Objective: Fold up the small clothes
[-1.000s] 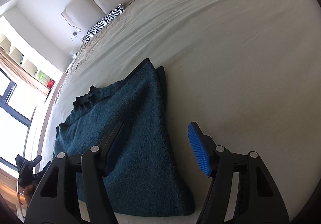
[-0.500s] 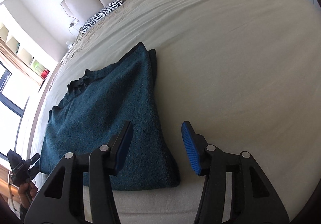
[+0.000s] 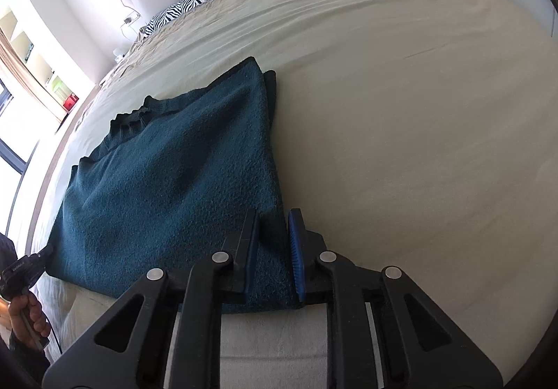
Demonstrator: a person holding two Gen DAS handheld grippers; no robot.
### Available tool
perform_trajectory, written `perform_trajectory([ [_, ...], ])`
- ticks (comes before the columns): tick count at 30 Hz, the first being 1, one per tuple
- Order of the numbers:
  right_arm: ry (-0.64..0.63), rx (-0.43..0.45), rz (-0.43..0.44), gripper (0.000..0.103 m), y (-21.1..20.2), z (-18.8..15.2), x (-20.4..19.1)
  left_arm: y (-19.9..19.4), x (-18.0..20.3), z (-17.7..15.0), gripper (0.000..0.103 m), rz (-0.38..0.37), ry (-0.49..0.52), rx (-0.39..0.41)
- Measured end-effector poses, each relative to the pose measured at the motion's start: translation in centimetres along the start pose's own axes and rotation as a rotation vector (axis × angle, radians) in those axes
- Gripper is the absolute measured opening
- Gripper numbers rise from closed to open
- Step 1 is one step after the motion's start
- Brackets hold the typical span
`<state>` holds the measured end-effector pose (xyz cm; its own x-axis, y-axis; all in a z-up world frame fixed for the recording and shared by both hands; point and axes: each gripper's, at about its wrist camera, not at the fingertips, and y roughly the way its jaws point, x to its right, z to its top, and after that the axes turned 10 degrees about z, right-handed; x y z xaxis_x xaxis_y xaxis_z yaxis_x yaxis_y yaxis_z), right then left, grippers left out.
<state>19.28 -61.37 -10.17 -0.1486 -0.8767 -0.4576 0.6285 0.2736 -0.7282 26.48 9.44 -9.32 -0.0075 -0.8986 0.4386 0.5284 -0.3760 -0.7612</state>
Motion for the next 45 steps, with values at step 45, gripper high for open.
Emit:
perform_trajectory([
  [45,0.174,0.011,0.079,0.007,-1.3,-2.6,3.4,-0.2,-3.0,-1.9,0.021,0.007,-0.061,-0.019],
])
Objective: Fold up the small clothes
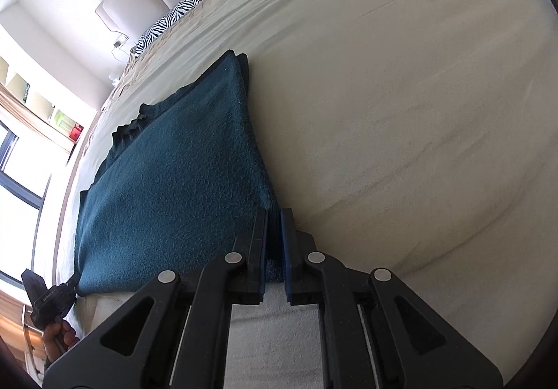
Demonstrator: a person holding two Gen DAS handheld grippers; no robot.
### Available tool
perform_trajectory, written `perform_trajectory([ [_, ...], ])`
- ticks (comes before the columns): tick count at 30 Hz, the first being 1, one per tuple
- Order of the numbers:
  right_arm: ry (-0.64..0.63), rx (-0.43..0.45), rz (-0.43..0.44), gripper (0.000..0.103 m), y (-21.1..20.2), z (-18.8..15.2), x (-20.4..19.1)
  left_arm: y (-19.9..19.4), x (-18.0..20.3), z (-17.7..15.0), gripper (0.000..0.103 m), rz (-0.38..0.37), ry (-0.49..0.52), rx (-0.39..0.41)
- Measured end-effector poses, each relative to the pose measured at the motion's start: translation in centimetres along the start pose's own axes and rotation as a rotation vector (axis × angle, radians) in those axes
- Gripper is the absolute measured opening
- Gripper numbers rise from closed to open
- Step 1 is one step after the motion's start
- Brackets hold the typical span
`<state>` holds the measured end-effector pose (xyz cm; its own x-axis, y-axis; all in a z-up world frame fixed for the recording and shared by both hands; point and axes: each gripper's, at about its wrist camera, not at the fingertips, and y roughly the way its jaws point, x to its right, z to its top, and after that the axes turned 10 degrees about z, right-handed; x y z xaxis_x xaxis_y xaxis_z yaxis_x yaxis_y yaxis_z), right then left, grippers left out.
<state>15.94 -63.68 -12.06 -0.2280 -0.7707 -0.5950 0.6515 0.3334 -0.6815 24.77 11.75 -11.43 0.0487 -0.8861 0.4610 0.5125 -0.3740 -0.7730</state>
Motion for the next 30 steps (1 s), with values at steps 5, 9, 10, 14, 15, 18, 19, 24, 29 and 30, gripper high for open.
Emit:
perform_trajectory([
  [5,-0.024,0.054,-0.041,0.007,-2.1,0.0,-1.4,-2.6,1.4,0.5,0.031,0.045,0.031,0.064],
  [9,-0.032,0.101,-0.027,0.007,-3.8,0.7,-2.8,-5.1,3.8,2.1,0.040,0.057,0.088,0.141],
  [10,-0.039,0.106,-0.015,0.007,-3.9,1.0,-3.4,-5.3,4.6,2.6,0.042,0.059,0.111,0.156],
  [14,-0.078,0.083,0.072,0.035,-2.4,2.2,-6.8,-4.3,8.0,5.4,0.052,0.075,0.191,0.192],
  [15,-0.082,0.078,0.096,0.057,-1.6,2.5,-7.7,-3.6,8.9,6.1,0.053,0.086,0.214,0.193],
  [18,-0.109,0.077,0.180,0.064,0.9,3.2,-11.0,-1.0,11.3,8.2,0.053,0.103,0.250,0.184],
  [19,-0.120,0.055,0.210,0.064,2.2,3.5,-12.2,0.0,12.3,8.8,0.053,0.115,0.266,0.182],
  [24,-0.112,-0.048,0.321,0.061,9.2,5.1,-16.9,5.6,14.8,11.0,0.053,0.200,0.322,0.152],
  [29,-0.060,-0.130,0.397,0.060,15.8,5.6,-19.7,10.5,13.9,11.3,0.053,0.290,0.324,0.109],
  [30,-0.054,-0.140,0.407,0.060,16.9,5.6,-19.8,11.3,13.3,11.1,0.053,0.303,0.318,0.097],
])
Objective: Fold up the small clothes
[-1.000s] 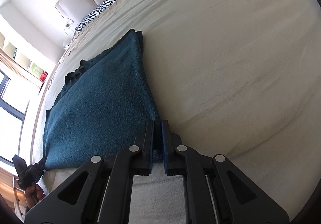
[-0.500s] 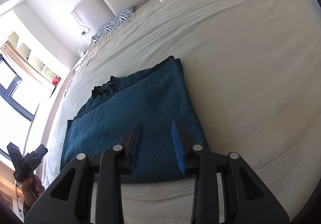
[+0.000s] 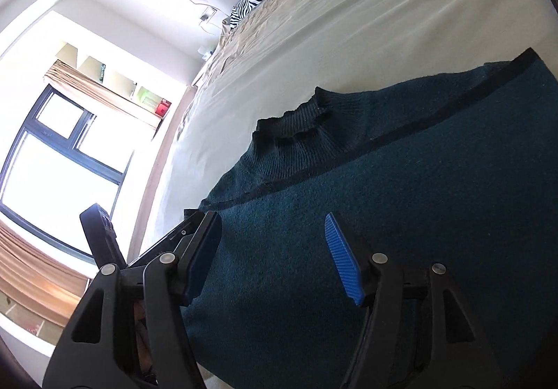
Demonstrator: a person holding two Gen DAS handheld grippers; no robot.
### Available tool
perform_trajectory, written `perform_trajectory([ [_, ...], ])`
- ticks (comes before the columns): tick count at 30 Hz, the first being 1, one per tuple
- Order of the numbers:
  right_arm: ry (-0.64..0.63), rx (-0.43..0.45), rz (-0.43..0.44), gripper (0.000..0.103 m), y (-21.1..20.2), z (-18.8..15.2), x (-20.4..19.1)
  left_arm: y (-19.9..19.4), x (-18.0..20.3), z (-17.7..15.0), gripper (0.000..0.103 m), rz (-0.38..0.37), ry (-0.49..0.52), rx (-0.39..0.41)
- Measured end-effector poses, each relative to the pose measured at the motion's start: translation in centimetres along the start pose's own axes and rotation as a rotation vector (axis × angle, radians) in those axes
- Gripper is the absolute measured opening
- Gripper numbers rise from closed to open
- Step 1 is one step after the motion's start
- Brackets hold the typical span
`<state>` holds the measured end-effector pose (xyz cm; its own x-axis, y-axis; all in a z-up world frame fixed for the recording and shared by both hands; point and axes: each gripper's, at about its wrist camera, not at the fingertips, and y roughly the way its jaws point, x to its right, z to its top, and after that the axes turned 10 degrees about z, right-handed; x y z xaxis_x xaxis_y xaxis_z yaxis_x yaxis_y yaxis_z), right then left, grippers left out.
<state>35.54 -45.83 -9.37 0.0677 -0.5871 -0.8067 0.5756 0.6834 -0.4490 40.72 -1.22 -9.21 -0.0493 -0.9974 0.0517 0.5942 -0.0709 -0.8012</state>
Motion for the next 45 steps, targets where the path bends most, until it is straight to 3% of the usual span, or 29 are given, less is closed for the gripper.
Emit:
perform_trajectory([
  [2,0.029,0.001,-0.013,0.060,1.5,0.5,1.1,0.8,-0.8,-0.8,0.055,-0.019,-0.023,0.021],
  [4,0.062,0.029,-0.034,0.054,1.8,1.1,2.7,0.8,-1.1,-0.9,0.055,-0.028,-0.028,0.026],
  [6,0.102,0.063,-0.017,0.035,1.3,1.7,4.3,0.9,-1.0,-0.8,0.056,-0.027,-0.019,0.027],
  [7,0.128,0.080,-0.005,0.031,0.7,2.0,5.2,1.1,-1.1,-0.8,0.057,-0.030,-0.018,0.029],
  [13,0.228,0.274,-0.029,0.029,-5.6,3.2,10.6,1.1,-1.1,-1.2,0.058,-0.031,-0.014,0.048],
  [16,0.274,0.364,-0.097,0.025,-8.8,3.1,12.8,1.2,-0.9,-1.4,0.058,-0.023,-0.005,0.058],
  [19,0.304,0.410,-0.116,0.025,-10.8,2.7,13.7,1.2,-0.5,-1.5,0.058,-0.001,0.013,0.066],
  [23,0.262,0.422,-0.207,0.028,-12.0,2.1,11.8,1.1,-0.3,-1.7,0.058,0.007,0.018,0.070],
  [27,0.189,0.366,-0.109,0.028,-10.6,0.8,7.7,1.0,-0.2,-1.8,0.058,0.012,0.021,0.074],
  [35,-0.021,-0.016,0.107,0.028,-0.3,-5.6,-3.1,0.9,-0.1,-1.9,0.058,0.019,0.025,0.078],
  [38,-0.055,-0.116,0.114,0.028,2.2,-9.7,-4.5,0.9,-0.1,-1.9,0.058,0.018,0.025,0.078],
  [41,0.000,-0.135,0.067,0.028,3.4,-10.2,-2.5,0.9,-0.1,-1.9,0.058,0.015,0.023,0.079],
  [45,0.109,-0.041,0.102,0.028,-0.4,-9.4,2.1,0.9,-0.2,-1.9,0.058,0.011,0.021,0.082],
])
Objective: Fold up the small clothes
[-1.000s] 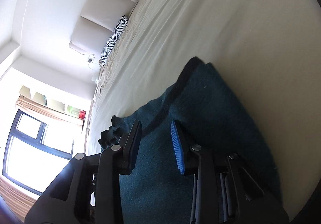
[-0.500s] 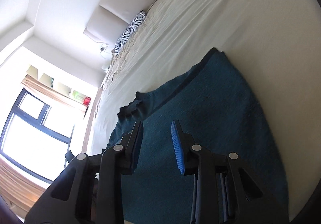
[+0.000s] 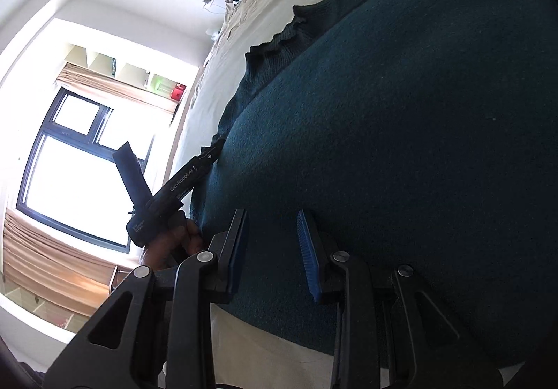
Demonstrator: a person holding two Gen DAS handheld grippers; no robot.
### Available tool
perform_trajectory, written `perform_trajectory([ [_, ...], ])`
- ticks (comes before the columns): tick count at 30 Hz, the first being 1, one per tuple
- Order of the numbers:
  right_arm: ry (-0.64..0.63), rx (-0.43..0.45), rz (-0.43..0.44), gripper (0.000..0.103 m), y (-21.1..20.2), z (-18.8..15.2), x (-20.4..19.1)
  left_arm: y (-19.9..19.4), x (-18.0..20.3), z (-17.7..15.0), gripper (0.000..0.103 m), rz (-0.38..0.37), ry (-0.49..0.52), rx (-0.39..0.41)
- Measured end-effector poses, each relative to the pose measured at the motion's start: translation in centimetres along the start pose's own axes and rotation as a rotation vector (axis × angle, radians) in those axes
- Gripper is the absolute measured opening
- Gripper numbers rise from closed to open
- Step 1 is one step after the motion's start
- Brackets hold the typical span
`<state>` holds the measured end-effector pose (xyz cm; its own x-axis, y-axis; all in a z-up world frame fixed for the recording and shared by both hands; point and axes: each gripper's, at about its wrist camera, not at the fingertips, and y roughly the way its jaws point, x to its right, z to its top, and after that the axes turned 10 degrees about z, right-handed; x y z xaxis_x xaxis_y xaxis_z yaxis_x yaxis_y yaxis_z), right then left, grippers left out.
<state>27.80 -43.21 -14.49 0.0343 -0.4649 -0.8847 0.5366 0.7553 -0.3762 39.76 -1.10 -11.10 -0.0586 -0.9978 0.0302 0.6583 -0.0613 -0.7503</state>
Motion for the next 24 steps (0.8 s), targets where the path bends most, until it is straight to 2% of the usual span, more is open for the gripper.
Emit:
perform_trajectory([
  [5,0.049,0.151,-0.061,0.028,-6.7,1.5,3.0,-0.6,-1.2,0.3,0.058,-0.049,-0.044,-0.033],
  [8,0.080,0.251,-0.129,0.028,-10.5,2.1,4.8,-3.2,-2.1,-0.4,0.058,-0.074,-0.103,-0.058],
  [11,0.109,0.318,-0.147,0.028,-13.5,1.3,5.2,-7.0,-1.1,-1.7,0.058,-0.173,-0.098,-0.038],
  [13,0.120,0.323,-0.120,0.029,-13.4,0.6,4.7,-9.0,0.5,-2.7,0.058,-0.262,-0.086,-0.040],
  [16,0.085,0.271,-0.071,0.029,-10.9,0.0,2.3,-9.5,3.2,-4.5,0.059,-0.406,-0.092,-0.101],
  [19,0.056,0.182,-0.030,0.029,-6.6,-0.7,0.1,-8.2,4.2,-6.6,0.059,-0.382,-0.081,-0.151],
  [21,0.051,0.136,-0.032,0.029,-4.8,-1.0,-0.1,-7.0,2.7,-7.8,0.050,-0.398,-0.134,-0.190],
  [22,0.063,0.123,-0.041,0.029,-4.3,-1.3,0.3,-6.8,1.8,-8.2,0.039,-0.411,-0.160,-0.193],
  [24,0.098,0.132,-0.057,0.028,-4.3,-1.4,1.6,-7.3,0.1,-8.8,0.036,-0.427,-0.190,-0.201],
])
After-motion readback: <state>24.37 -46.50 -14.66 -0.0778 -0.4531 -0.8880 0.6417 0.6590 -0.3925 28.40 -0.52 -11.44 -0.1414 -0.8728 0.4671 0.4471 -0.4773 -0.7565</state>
